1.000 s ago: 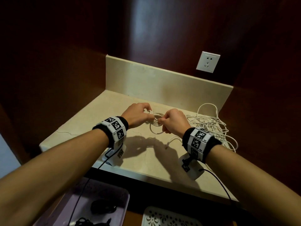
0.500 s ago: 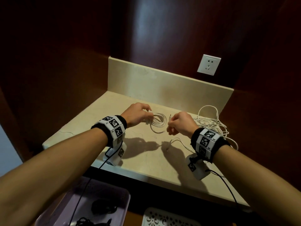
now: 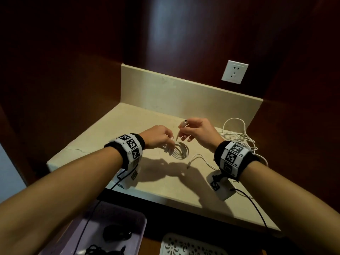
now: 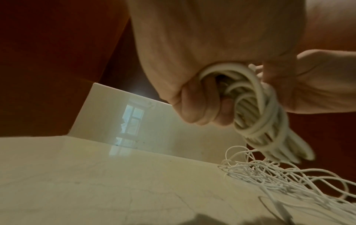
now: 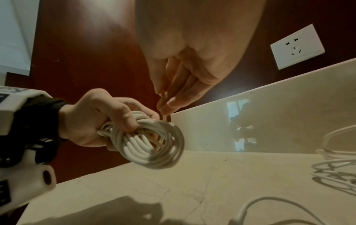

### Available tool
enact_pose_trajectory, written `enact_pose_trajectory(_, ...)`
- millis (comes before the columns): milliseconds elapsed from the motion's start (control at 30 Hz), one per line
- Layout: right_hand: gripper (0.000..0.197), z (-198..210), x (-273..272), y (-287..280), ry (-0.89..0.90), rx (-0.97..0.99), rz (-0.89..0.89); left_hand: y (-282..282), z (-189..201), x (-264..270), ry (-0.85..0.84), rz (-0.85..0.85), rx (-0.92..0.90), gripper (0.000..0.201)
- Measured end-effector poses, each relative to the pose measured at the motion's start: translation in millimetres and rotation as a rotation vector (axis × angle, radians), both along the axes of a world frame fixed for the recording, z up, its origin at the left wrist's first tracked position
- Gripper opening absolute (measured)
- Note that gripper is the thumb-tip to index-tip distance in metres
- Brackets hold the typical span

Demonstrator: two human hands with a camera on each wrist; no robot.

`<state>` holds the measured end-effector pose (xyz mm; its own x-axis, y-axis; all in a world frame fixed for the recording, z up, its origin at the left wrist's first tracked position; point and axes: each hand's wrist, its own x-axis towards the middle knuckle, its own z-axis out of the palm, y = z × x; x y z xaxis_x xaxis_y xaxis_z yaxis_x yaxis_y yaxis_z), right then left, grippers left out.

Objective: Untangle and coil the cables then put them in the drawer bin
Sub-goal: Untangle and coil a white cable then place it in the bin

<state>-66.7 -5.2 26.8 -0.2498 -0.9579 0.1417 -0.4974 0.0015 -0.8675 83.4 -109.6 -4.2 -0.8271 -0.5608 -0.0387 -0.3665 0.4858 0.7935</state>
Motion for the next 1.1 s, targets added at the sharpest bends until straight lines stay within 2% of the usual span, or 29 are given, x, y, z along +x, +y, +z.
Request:
enact_pose_trajectory(100,0.010,2.0,-1.6,6.2,0.030,-0.022,0.017,-6.1,-3.0,3.2,0.021,0.098,-0.085,0.029)
enact_pose_trajectory(200,0.015,3.1,-0.2,11.1,0.057,0.024,0.074,-10.4,-2.2,5.2,0.018,0.052,-0.106,0.034)
enact_pose_trajectory(333,0.034,4.2,1.8,12.5,-0.007,0.070,0.145,-7.1,0.0,7.3,0.054,0.028,-0.048,0.030)
enact_pose_trajectory(533,0.011,1.7,-1.1,10.8,-0.078,0.135,0.101,-7.9,-0.9,7.8,0.061,0.084,-0.139,0.026)
enact_pose_trajectory(633,0.012,-1.2,-2.7,9.0,-0.101,0.214,0.060,-5.9,1.2,6.9,0.083,0.112,-0.173,0.028)
enact_pose_trajectory(867,0.010,1.9,-0.1,11.2,0.068,0.293,0.044,-1.7,3.2,5.7,0.068,0.100,-0.213,0.033)
enact_pose_trajectory(1000,0.010,4.3,5.6,10.0,0.162,0.227,0.029,-1.4,-0.5,3.9,-0.009,0.054,-0.210,0.033)
enact_pose_trajectory(1100,0.013,1.2,7.1,5.9,0.222,0.141,-0.041,-0.1,-3.5,0.8,0.028,0.040,-0.135,0.028)
